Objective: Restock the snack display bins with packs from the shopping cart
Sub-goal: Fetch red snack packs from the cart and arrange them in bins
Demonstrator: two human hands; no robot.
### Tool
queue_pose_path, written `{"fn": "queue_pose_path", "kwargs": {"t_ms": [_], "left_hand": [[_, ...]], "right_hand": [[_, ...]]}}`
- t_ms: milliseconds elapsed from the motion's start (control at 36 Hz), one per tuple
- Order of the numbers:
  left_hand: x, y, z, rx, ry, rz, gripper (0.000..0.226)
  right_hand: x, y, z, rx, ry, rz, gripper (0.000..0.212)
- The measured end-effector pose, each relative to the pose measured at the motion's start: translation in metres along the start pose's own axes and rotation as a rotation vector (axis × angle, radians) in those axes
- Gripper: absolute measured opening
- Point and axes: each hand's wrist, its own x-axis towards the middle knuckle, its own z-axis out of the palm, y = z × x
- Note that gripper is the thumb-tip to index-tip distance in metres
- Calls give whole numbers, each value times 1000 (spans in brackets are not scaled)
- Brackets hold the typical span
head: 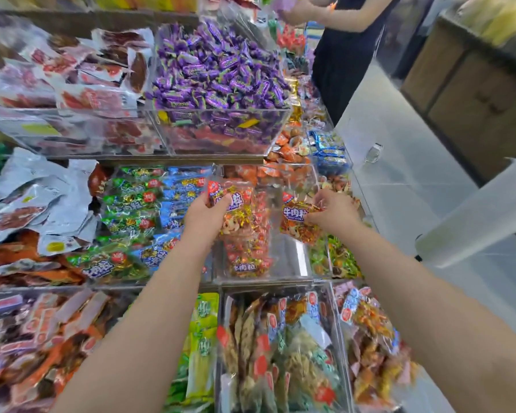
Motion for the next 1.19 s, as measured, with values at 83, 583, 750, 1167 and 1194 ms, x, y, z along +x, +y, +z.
{"fn": "queue_pose_path", "kwargs": {"t_ms": [83, 583, 750, 1167, 1194], "left_hand": [[13, 3, -1, -9, -46, 30, 64], [69, -14, 10, 0, -45, 106, 51], [72, -23, 18, 111, -24, 120, 67], [82, -25, 23, 169, 34, 84, 47], [82, -26, 22, 164, 28, 86, 40]], "right_hand": [[10, -6, 15, -113, -49, 23, 40], [93, -22, 75, -737, -162, -73, 29], [116, -17, 93, -836, -224, -30, 32], [124, 0, 129, -922, -278, -2, 71], [121, 3, 130, -899, -268, -27, 76]]}}
